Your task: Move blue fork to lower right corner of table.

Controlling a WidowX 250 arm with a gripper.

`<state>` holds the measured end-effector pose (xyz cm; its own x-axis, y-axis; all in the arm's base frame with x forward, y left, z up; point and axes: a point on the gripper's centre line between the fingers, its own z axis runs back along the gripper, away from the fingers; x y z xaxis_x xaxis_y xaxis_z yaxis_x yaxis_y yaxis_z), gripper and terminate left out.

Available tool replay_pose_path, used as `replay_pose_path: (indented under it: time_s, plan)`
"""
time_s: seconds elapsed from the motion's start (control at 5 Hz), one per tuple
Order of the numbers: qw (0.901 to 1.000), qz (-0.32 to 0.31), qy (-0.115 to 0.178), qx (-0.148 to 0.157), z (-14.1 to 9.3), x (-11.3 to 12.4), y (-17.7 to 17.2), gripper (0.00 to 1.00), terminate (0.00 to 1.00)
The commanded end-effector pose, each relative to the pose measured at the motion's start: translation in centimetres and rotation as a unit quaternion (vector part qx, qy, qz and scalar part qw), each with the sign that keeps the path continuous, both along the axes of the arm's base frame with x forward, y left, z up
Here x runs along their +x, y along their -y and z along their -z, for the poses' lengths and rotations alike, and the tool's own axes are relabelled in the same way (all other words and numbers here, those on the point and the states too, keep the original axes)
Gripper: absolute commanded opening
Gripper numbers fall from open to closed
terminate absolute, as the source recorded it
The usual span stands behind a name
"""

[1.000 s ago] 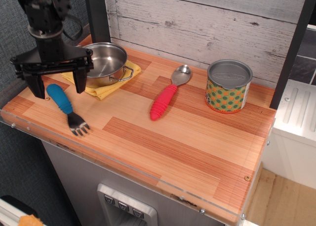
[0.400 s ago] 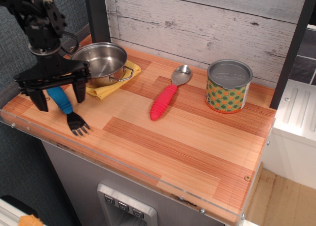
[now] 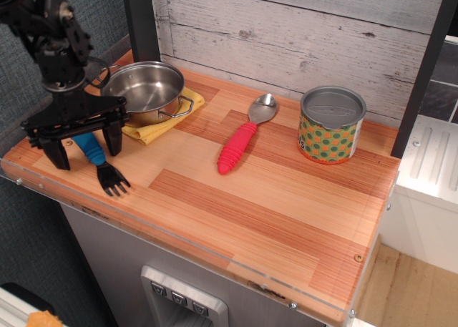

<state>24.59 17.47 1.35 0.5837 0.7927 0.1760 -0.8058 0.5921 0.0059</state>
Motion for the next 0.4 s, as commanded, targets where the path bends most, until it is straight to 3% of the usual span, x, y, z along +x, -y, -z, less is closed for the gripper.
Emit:
replay_pose_path:
  time_s: [0.0, 0.2]
  plan:
    - [0.9997, -0.012, 0.023, 0.005, -0.65, -1.28, 0.18, 0.00, 0.00]
    - [0.9996, -0.009, 0.026, 0.004, -0.74, -1.21, 0.28, 0.00, 0.00]
